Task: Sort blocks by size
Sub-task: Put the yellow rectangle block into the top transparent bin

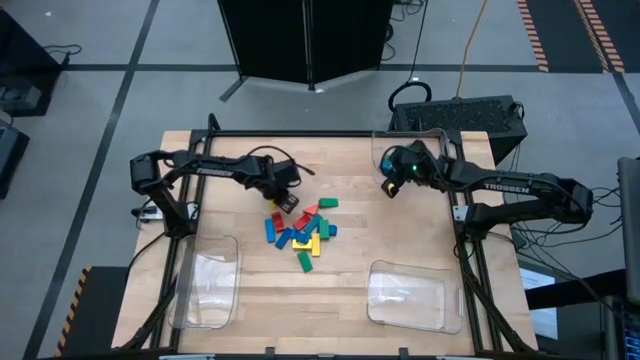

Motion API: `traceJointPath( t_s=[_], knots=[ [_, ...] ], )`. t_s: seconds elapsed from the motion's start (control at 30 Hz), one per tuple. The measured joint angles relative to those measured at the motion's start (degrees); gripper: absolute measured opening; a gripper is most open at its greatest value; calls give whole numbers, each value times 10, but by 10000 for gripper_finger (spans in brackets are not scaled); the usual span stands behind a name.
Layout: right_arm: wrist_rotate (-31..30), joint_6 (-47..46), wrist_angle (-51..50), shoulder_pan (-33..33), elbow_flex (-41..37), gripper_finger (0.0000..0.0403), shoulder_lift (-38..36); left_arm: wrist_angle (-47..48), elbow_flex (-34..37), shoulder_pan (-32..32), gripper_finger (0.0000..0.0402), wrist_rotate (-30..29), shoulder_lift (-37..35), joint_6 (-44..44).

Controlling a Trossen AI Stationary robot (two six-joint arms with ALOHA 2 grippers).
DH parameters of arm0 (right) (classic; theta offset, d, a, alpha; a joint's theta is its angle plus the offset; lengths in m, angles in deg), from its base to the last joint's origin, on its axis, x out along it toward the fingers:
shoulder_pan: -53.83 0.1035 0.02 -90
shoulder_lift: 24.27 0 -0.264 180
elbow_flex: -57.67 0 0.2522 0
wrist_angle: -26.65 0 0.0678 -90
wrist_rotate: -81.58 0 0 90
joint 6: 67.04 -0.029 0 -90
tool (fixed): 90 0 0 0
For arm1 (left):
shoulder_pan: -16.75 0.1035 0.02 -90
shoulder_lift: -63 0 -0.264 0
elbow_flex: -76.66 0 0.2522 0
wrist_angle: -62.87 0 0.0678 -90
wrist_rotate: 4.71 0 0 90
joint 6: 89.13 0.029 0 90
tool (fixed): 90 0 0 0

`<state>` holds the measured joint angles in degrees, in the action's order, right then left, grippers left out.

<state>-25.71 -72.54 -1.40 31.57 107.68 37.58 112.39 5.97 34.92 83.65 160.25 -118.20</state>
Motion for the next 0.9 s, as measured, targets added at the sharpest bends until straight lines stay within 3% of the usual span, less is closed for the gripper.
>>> traceJointPath(
  t_s=[0.3, 0.53, 0.73, 0.9],
  knots=[
    [14, 52, 42, 54, 0, 162, 0, -7, -80, -1, 102, 109, 1, 155],
    [60, 102, 67, 92, 0, 162, 1, -113, -99, -1, 101, 228, 0, 250],
    [70, 166, 116, 115, -1, 162, 24, -194, -99, -1, 101, 285, 0, 265],
    [91, 286, 166, 131, -1, 162, 62, -205, -99, 0, 101, 313, 0, 270]
  ],
)
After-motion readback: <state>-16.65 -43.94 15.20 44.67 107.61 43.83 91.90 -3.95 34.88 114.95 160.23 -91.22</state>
